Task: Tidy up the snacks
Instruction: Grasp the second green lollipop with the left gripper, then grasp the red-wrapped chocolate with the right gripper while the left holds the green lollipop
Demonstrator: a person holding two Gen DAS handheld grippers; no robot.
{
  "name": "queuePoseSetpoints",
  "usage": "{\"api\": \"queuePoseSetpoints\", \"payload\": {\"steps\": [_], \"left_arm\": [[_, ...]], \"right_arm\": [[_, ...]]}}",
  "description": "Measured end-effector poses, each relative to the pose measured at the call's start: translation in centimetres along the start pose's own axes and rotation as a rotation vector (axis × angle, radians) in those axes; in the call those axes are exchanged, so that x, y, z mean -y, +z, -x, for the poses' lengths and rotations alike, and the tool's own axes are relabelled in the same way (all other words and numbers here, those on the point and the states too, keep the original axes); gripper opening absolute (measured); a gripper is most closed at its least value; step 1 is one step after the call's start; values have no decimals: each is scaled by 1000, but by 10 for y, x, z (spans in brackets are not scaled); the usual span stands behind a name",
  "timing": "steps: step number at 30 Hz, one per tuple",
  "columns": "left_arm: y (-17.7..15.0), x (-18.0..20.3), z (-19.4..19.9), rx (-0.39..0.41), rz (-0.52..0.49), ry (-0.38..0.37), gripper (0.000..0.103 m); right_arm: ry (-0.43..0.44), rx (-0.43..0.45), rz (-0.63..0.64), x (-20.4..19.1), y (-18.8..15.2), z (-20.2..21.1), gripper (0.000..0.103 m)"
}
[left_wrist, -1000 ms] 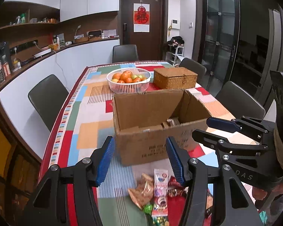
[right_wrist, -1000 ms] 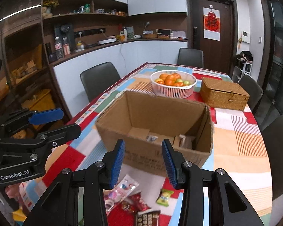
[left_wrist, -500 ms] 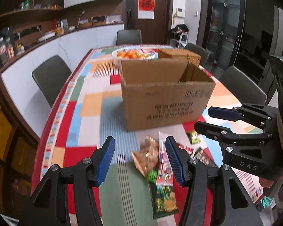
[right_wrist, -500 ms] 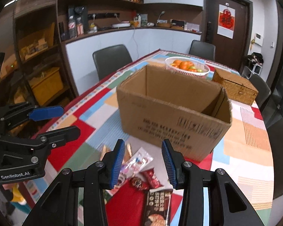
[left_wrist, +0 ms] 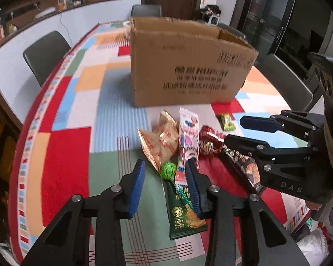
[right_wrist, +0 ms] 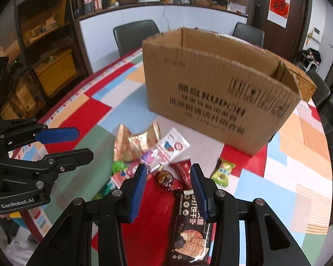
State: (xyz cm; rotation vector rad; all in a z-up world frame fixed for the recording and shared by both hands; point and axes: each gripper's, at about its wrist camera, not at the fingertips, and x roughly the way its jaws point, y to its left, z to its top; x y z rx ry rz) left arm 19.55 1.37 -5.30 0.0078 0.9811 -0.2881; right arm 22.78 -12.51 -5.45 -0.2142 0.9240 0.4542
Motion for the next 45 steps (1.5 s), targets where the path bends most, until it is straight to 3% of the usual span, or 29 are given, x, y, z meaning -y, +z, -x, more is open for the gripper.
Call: {"api": "queuePoseSetpoints", "payload": {"steps": [14, 29, 41, 45], "left_arm": [[-2, -10, -42, -91, 48, -57, 26], [2, -15, -66, -146, 111, -119, 26], [2, -13, -71, -162, 115, -114, 26], [2, -13, -71, -159, 122, -113, 26]], "right_arm": [[16, -86, 9, 7, -9, -38, 42], [67, -130, 10, 7, -11, -61, 42], [76, -126, 39, 4, -12, -64, 42], [63, -129, 60, 2, -12, -64, 37]]}}
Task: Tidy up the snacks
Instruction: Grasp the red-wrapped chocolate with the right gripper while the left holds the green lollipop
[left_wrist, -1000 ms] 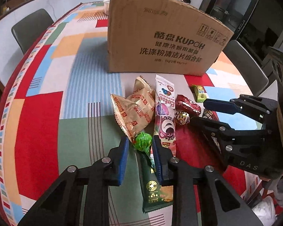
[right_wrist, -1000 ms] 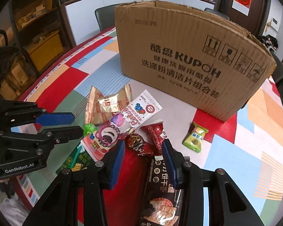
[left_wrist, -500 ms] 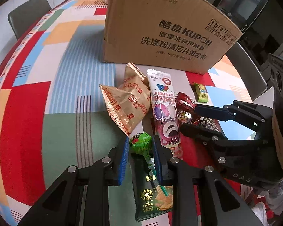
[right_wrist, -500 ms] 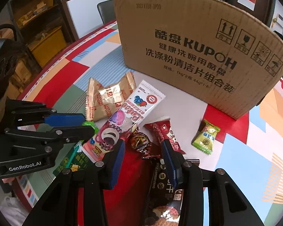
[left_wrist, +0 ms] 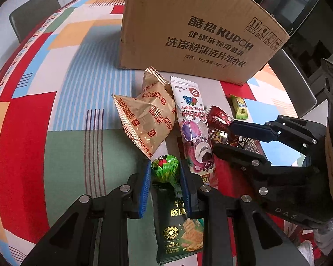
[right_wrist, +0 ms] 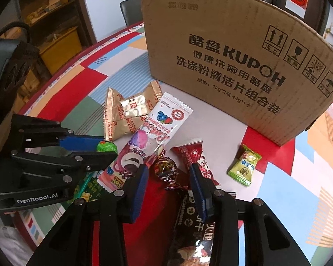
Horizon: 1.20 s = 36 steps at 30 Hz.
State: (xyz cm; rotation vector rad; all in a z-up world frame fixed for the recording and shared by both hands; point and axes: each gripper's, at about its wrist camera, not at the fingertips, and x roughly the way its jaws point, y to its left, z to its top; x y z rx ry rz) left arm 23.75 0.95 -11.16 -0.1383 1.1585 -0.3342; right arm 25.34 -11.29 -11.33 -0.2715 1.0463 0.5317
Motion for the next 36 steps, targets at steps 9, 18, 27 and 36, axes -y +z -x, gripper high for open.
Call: {"api": "queuePoseSetpoints", "payload": {"steps": [9, 18, 27, 36], "left_arm": [[-2, 1, 3, 16, 6, -6, 26], [-5, 1, 10, 44, 4, -20, 26], [-7, 1, 15, 58, 5, -13, 26], [-9, 18, 34, 106, -32, -8, 26]], "right_arm": [[-7, -14, 34, -1, 6, -4, 37], [14, -95, 48, -5, 0, -15, 25], [-15, -87, 24, -6, 3, -19, 23], [-30, -26, -30, -2, -5, 10, 22]]}}
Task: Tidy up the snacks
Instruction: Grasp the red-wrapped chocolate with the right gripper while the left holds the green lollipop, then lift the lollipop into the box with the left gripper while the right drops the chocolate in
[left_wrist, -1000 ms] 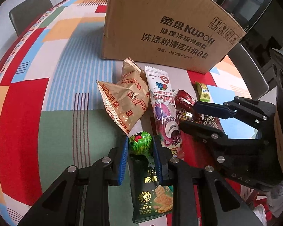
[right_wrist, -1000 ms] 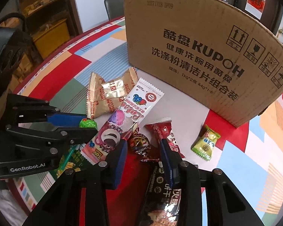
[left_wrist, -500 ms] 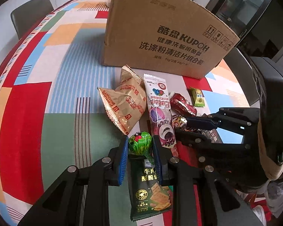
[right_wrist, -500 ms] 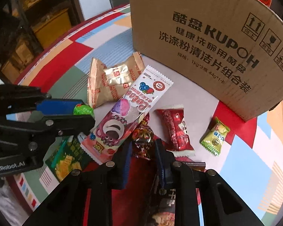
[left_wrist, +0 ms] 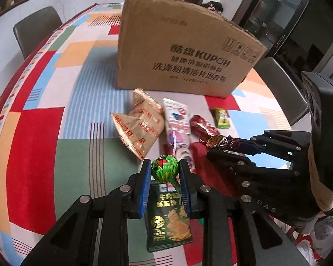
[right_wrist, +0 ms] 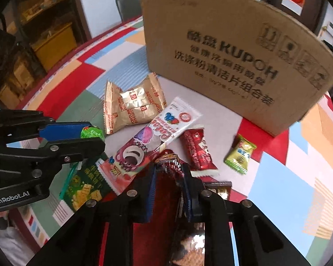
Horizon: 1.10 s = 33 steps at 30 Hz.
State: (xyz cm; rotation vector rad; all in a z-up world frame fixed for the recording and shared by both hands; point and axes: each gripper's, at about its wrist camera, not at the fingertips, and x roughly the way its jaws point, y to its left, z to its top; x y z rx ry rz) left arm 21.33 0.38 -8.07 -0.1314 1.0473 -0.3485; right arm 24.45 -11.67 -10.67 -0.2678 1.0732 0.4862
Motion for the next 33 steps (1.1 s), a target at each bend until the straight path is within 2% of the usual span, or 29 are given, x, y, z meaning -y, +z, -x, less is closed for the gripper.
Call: {"api": "queuePoseSetpoints", "payload": {"steps": [8, 15, 33], "left_arm": [[5, 18, 17, 45, -40, -4, 26], [18, 30, 39, 118, -79, 18, 26], [80, 60, 93, 328, -165, 30, 26]], "right_arm": [[-9, 82, -52, 9, -8, 33, 22], [-29, 159, -92, 17, -8, 63, 22], [-95, 422, -133, 37, 31, 139, 22]]}}
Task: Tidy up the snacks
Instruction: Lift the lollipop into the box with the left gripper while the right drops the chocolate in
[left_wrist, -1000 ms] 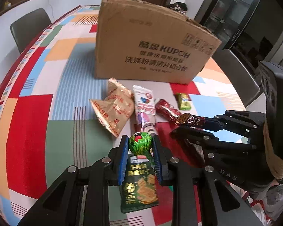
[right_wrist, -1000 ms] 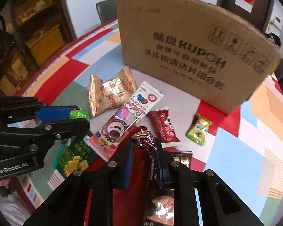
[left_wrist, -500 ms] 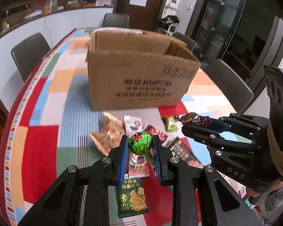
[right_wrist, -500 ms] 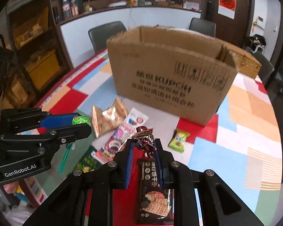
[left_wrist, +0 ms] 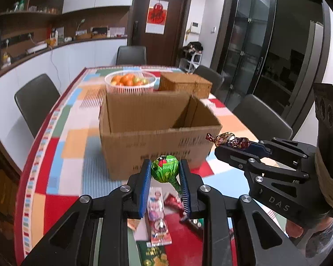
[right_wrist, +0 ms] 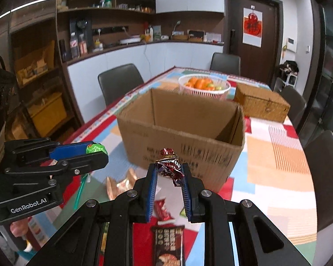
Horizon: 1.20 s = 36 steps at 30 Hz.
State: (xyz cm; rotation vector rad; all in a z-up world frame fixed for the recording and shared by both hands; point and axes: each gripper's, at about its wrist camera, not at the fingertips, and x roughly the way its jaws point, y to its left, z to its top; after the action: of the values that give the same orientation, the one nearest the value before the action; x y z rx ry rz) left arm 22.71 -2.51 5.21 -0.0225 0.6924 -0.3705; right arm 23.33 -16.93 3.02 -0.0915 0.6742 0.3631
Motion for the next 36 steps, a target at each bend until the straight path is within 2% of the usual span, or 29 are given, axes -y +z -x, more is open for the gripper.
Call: {"api": "queuePoseSetpoints", "payload": {"steps": [9, 13, 22, 32, 33, 35, 36], "left_arm": [[35, 1, -4, 51, -31, 21, 26], [49, -3, -12, 52, -33, 20, 26], [69, -16, -46, 24, -25, 23, 26], [91, -28, -86, -12, -17, 37, 26], [93, -28, -89, -16, -14, 47, 27], [95, -33, -90, -19, 0, 69, 44], [94, -33, -88, -10, -3, 71, 45]], "right_arm": [[-15, 85, -33, 16, 33, 5, 22], [-20, 96, -40, 24, 45, -1, 22], [-32, 92, -48, 36, 66, -25, 22], [-38, 41, -78, 52, 80, -62, 23], [-41, 35, -82, 54, 82, -66, 23], [-51, 28, -85, 56, 85, -71, 25], [-64, 21, -94, 57, 85, -73, 35]]}}
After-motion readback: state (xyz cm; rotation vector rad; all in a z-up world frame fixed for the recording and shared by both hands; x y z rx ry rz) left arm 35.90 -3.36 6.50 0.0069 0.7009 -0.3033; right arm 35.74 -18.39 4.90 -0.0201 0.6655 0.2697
